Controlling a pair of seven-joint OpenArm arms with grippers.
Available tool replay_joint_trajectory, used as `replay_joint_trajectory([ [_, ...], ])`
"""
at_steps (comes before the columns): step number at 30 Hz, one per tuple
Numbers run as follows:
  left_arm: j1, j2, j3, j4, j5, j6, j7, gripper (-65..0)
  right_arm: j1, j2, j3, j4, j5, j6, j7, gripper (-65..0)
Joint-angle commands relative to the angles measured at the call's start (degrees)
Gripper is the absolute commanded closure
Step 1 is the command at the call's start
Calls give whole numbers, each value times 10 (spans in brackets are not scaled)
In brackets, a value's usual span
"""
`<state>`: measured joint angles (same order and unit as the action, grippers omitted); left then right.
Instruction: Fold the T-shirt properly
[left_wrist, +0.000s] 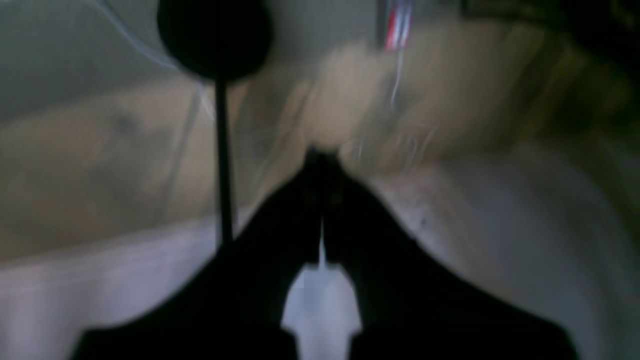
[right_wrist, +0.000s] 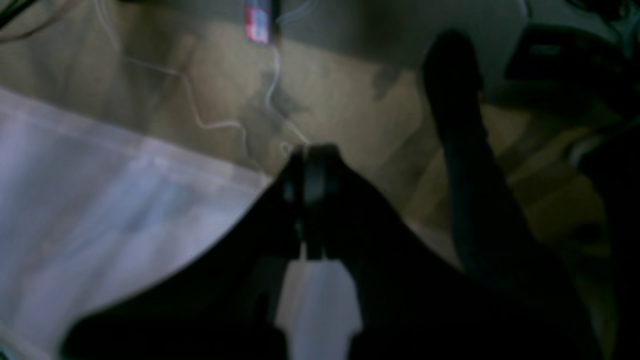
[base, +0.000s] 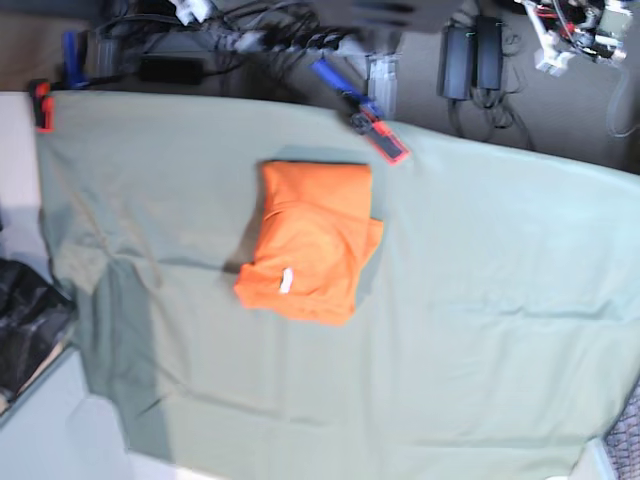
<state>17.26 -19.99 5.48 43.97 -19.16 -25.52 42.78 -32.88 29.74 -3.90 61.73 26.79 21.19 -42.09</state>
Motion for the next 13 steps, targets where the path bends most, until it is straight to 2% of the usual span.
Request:
replay_joint_trajectory([
  [1,-28,3,-1,-34,-3,-2,3,0,21,9,-4,-33,-13,42,-4,0],
  [4,-90,24,14,-138,-5,-2,-3,0,86,-6,-8,-136,-35,35,-4,0],
  [7,-118,28,79,-188,-6,-2,-54,0,137,-23,-8,-206,-39,34,-3,0],
  [10,-122,30,153,-188,-10,35,-68,0,161,-39,-8,-232,-54,34,-3,0],
  [13,-123,33,195,-178,-10,56,-68,0,163,-53,-8,-225,-60,34,20,0],
])
